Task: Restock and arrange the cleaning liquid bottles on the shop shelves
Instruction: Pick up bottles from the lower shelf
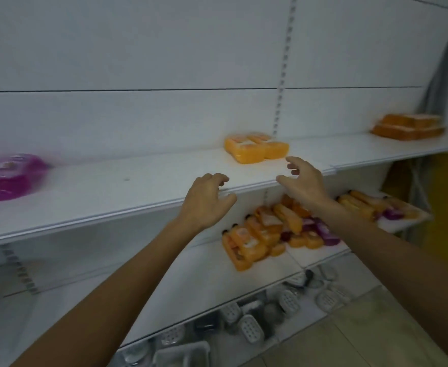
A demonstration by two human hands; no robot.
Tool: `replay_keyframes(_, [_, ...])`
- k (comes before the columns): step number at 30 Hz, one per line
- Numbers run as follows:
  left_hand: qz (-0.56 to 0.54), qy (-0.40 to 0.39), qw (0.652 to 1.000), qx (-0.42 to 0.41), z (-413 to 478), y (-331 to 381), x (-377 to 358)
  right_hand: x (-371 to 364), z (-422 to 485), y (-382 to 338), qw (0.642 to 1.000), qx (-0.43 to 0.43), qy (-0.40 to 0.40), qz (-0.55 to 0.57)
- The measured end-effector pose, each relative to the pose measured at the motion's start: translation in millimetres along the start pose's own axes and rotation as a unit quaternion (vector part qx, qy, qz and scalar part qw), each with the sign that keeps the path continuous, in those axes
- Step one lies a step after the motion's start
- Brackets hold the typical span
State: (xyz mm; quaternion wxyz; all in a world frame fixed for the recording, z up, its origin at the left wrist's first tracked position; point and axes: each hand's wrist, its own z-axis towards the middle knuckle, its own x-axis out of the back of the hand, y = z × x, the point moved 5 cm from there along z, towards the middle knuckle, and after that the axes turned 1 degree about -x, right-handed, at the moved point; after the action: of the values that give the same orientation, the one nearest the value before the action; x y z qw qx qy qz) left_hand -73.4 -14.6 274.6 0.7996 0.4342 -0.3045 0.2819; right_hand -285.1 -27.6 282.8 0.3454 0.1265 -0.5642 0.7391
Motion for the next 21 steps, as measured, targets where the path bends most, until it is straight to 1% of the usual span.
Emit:
replay_keyframes(4, [-0.037, -0.057, 0.997, -0.034, 3.5, 60.9, -79.1, 72.3, -20.2, 76.7, 0.997, -0.072, 0.025, -0.017])
replay_keyframes(7, [-0.065, -0.105, 0.992, -0.037, 6.2, 91.5, -133.4, 112.3, -37.7, 125.2, 0.991, -0.114, 0.06, -0.023])
replay_keyframes(10, [-0.088, -0.148, 0.984, -0.039, 11.9, 108.1, -186.7, 134.6, -57.9, 173.5, 0.984, -0.164, 0.074, -0.012])
replay_keyframes(13, [-0.077, -0.193, 0.977, -0.039, 19.0, 117.0, -235.1, 149.5, -67.2, 222.0, 0.973, -0.217, 0.08, -0.02])
replay_keyframes(15, [-0.094, -0.212, 0.972, -0.035, 28.6, 119.7, -267.3, 159.6, -58.2, 253.1, 0.967, -0.241, 0.078, -0.036])
replay_keyframes(18, [-0.097, -0.23, 0.968, -0.015, 55.0, 118.6, -313.1, 171.6, -25.3, 287.1, 0.964, -0.25, 0.074, -0.045])
replay_keyframes(21, [-0.099, -0.226, 0.969, -0.013, 88.0, 112.0, -346.1, 175.2, 15.7, 305.3, 0.965, -0.253, 0.06, -0.039])
